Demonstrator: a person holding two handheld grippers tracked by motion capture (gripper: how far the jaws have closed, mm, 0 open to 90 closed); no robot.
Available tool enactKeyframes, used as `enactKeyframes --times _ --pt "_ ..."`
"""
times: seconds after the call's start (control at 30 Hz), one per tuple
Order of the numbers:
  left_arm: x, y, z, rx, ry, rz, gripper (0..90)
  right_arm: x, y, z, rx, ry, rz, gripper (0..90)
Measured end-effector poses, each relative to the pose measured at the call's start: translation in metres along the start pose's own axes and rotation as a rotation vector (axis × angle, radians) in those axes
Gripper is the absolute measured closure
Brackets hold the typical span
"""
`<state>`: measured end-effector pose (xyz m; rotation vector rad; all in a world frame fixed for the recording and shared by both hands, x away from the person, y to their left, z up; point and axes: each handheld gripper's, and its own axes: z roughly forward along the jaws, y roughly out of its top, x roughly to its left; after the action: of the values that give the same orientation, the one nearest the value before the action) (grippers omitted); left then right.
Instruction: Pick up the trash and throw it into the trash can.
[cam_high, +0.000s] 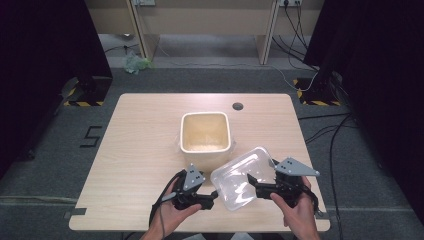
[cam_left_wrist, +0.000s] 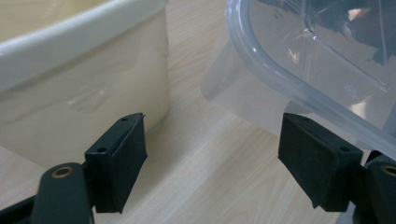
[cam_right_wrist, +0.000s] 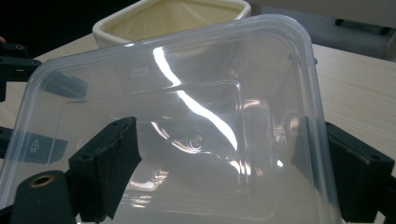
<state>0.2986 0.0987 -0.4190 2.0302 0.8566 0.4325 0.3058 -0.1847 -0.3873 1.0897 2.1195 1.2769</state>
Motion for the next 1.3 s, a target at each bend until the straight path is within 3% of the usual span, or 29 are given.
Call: enactKeyframes --times 0.43,0.77,1.1,1.3 --pt "0.023 0.015 -0.035 -0.051 0.069 -0.008 23.0 0.011 0.042 0.016 -0.038 0.052 -0.014 14.4" --pt "0.037 0.023 -0.049 -0.076 0.106 -0.019 23.0 0.02 0.07 0.026 -0.056 0.062 -0.037 14.4" --pt "0.059 0.02 -0.062 -0.088 0.167 -0.053 23.4 0.027 0.093 0.057 -0.05 0.1 -0.049 14.4" --pt "0.071 0.018 -0.067 -0.091 0.182 -0.078 23.5 0.029 0.1 0.073 -0.05 0.129 -0.041 14.4"
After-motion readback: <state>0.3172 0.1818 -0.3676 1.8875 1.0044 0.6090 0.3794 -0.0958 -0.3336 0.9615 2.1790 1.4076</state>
